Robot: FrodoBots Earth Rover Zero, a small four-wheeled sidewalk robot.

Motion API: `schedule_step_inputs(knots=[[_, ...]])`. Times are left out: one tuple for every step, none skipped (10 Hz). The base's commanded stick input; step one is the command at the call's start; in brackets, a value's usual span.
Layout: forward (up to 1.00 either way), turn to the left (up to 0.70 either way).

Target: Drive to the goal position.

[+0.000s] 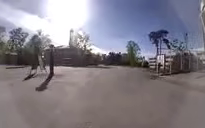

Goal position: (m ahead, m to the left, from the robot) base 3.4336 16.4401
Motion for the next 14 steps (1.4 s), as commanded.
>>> schedule_step_inputs(knots=[[0.70,0.00],[0.70,0.00],[0.70,0.00],[0.85,0.00],[0.85,0.00],[0.85,0.00],[0.88,0.00],[0.99,0.00],[1.00,0.32],[1.00,0.23],[1.00,0.00],[1.00,0.00],[1.00,0.00],[1.00,0.00]])
